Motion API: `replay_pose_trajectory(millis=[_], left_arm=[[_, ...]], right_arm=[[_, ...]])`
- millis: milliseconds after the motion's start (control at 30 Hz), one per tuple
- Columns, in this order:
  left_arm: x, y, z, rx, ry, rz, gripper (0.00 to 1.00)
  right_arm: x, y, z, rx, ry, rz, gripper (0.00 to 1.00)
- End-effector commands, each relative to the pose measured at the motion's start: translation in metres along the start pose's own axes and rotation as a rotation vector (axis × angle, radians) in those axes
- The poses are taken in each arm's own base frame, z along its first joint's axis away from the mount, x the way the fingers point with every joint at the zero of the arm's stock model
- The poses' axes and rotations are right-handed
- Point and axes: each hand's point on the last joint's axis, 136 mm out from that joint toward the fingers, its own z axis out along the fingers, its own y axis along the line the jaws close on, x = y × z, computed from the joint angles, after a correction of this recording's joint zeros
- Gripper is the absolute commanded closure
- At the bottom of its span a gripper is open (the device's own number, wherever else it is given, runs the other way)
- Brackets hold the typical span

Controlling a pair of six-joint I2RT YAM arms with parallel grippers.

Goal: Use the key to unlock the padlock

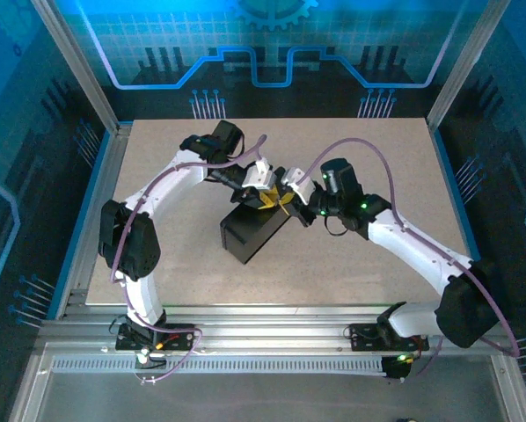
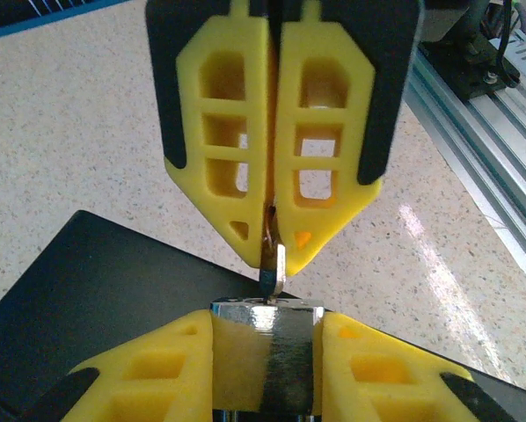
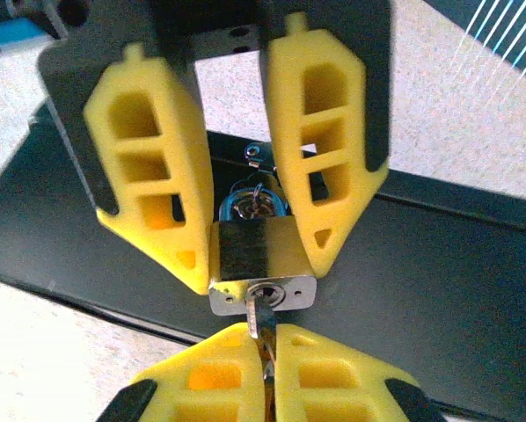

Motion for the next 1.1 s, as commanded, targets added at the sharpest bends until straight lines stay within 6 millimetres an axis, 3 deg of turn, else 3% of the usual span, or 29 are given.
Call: replay_pose_trajectory(millis=[0, 167, 433, 800, 900, 1067], left_arm=[[-0.028, -0.006, -0.008, -0.007, -0.086, 0.059, 0.88], [-0.029, -0.006, -0.006, -0.014, -0.092, 0.071, 0.88], [-0.031, -0.008, -0.006, -0.012, -0.098, 0.078, 0.88], [-0.031, -0.009, -0.006, -0.019, -0.096, 0.085, 0.88], [-0.029, -0.009, -0.006, -0.021, -0.092, 0.081, 0.88], [-0.024, -0.008, -0.007, -0.023, -0.086, 0.067, 0.88]], right_arm=[[-0.029, 0.005, -0.01, -0.086, -0.072, 0.165, 0.95], [-0.027, -0.004, -0.005, -0.172, -0.032, 0.459, 0.98], [-0.018, -0.026, 0.008, -0.306, -0.016, 1.07, 1.0], [0.013, -0.03, 0.023, -0.274, 0.139, 1.653, 1.0], [0.014, -0.031, 0.022, -0.297, 0.146, 1.73, 0.97], [0.021, -0.039, 0.003, -0.189, 0.218, 1.591, 0.8]])
